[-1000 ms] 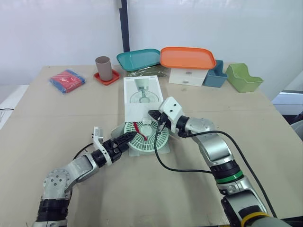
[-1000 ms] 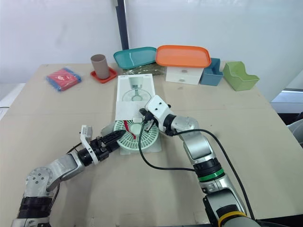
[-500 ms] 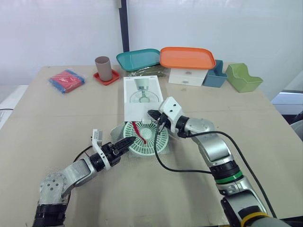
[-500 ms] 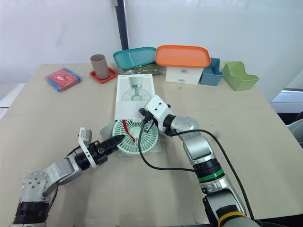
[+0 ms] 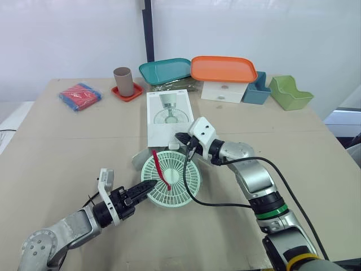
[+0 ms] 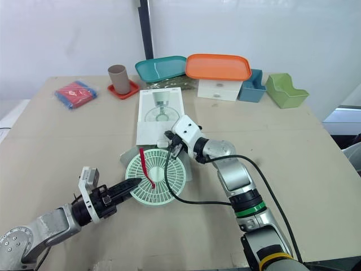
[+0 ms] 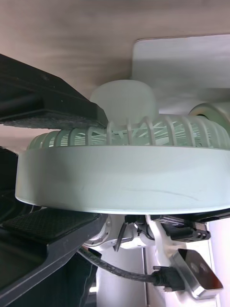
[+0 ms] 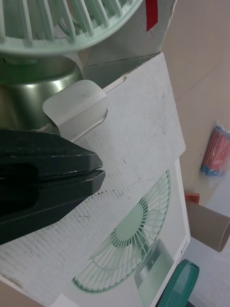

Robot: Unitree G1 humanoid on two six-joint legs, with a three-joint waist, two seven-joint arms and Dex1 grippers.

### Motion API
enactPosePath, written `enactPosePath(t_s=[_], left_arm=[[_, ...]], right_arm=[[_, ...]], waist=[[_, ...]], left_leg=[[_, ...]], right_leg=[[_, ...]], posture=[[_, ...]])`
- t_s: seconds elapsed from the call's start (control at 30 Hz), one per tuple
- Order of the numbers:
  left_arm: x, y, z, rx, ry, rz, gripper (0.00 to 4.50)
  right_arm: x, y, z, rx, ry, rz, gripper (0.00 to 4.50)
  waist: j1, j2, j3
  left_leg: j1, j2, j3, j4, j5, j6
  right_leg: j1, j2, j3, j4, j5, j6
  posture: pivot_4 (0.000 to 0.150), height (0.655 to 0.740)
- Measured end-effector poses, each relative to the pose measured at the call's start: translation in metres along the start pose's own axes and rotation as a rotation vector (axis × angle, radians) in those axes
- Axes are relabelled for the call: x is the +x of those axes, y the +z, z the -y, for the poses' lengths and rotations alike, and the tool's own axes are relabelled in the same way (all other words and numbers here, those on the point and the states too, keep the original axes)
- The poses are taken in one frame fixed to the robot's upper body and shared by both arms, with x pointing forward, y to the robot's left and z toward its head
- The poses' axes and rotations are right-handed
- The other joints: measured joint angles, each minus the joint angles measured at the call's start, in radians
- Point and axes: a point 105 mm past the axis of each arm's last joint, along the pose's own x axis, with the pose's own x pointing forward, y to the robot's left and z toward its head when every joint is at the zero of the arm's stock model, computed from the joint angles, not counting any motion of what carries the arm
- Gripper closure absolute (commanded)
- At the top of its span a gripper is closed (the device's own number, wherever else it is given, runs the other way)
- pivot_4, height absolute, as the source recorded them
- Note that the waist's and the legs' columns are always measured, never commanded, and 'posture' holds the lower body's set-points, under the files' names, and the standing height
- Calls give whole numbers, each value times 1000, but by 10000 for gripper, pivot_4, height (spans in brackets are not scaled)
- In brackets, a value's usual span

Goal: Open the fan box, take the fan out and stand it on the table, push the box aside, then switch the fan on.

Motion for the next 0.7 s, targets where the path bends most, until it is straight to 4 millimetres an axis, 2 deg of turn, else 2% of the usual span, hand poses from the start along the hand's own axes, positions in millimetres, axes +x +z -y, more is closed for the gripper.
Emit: enactPosePath(t_s=[0.37, 0.7], left_arm=[[-9, -16, 3, -21, 1, 21, 28072], [-9, -18, 2, -27, -3, 12, 28072]], right_arm=[[1, 0, 0, -8, 21, 3, 45000], [1, 0, 1, -12, 28, 0, 45000]], waist=[[0, 0, 0], [0, 0, 0]], left_leg=[[0, 0, 1, 0, 0, 0], [0, 0, 1, 0, 0, 1]], right_leg=[[0, 0, 0, 0, 0, 0], [0, 0, 0, 0, 0, -1]], posture=[[1500, 7400], [1500, 7400]])
